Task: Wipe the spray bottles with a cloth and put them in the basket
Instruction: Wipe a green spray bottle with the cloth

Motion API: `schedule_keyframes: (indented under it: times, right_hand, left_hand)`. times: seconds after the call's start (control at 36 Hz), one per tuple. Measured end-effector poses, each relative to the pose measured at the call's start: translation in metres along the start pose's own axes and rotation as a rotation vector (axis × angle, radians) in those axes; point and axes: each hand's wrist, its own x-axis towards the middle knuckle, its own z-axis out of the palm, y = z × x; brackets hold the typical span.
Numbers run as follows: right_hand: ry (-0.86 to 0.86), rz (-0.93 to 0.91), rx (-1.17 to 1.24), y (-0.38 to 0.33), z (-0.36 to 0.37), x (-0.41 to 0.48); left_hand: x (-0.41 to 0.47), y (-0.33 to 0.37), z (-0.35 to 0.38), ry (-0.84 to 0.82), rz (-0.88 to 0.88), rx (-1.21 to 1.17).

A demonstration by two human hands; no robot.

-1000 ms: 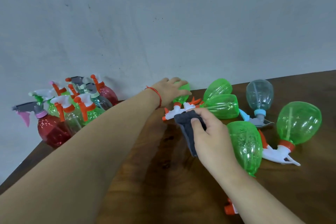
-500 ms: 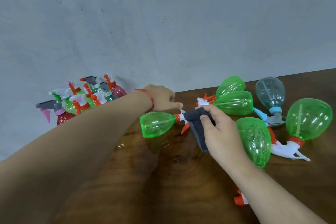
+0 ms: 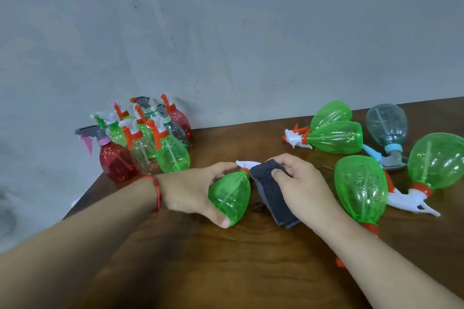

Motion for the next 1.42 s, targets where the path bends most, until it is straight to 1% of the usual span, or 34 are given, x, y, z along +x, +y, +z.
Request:
schedule_keyframes:
  times: [0.06, 0.17, 0.28, 0.33, 0.42, 0.53, 0.72, 0.92, 0.97, 1.03, 1.08, 1.14, 1.22, 1.42]
  right_hand:
    - [-0.027, 0.033, 0.031, -0.001, 0.002, -0.001]
    - [-0.091, 0.122, 0.141, -0.003, 0.008, -0.005]
    - [-0.057, 0.171, 0.321, -0.005, 0.006, -0.003]
    - [-0.026, 0.163, 0.389, -0.007, 0.002, -0.001]
    - [-0.012, 0.150, 0.407, -0.007, 0.001, 0.000]
    - [0.022, 0.112, 0.459, -0.006, 0.000, 0.001]
    - [0.040, 0.045, 0.545, -0.004, -0.001, 0.004]
    - [0.096, -0.047, 0.588, -0.003, 0.003, 0.005]
    - [0.115, -0.125, 0.532, -0.003, 0.002, 0.005]
    - [0.098, -0.209, 0.428, -0.004, 0.002, 0.004]
    - [0.067, -0.265, 0.337, -0.003, 0.003, 0.001]
    - [0.028, -0.294, 0.304, -0.003, 0.004, -0.002]
    - [0.017, -0.338, 0.221, -0.002, 0.006, -0.004]
    - [0.010, -0.430, 0.086, -0.001, 0.006, -0.008]
  left_hand:
    - [0.003, -0.009, 0.007, 0.016, 0.027, -0.063]
    - [0.011, -0.014, 0.025, 0.156, 0.096, -0.247]
    - [0.016, -0.014, 0.042, 0.323, 0.173, -0.394]
    - [0.019, -0.011, 0.048, 0.375, 0.202, -0.471]
    - [0.026, -0.009, 0.056, 0.402, 0.239, -0.586]
    - [0.033, -0.007, 0.071, 0.525, 0.256, -0.664]
    - [0.023, -0.002, 0.068, 0.587, 0.338, -0.567]
    - [0.013, -0.006, 0.068, 0.510, 0.448, -0.361]
    - [0.013, -0.006, 0.069, 0.516, 0.484, -0.278]
    - [0.014, -0.005, 0.072, 0.540, 0.530, -0.223]
    - [0.015, -0.001, 0.074, 0.569, 0.553, -0.259]
    - [0.015, 0.002, 0.076, 0.611, 0.567, -0.314]
    - [0.015, 0.004, 0.079, 0.650, 0.555, -0.378]
    - [0.014, 0.004, 0.081, 0.719, 0.512, -0.352]
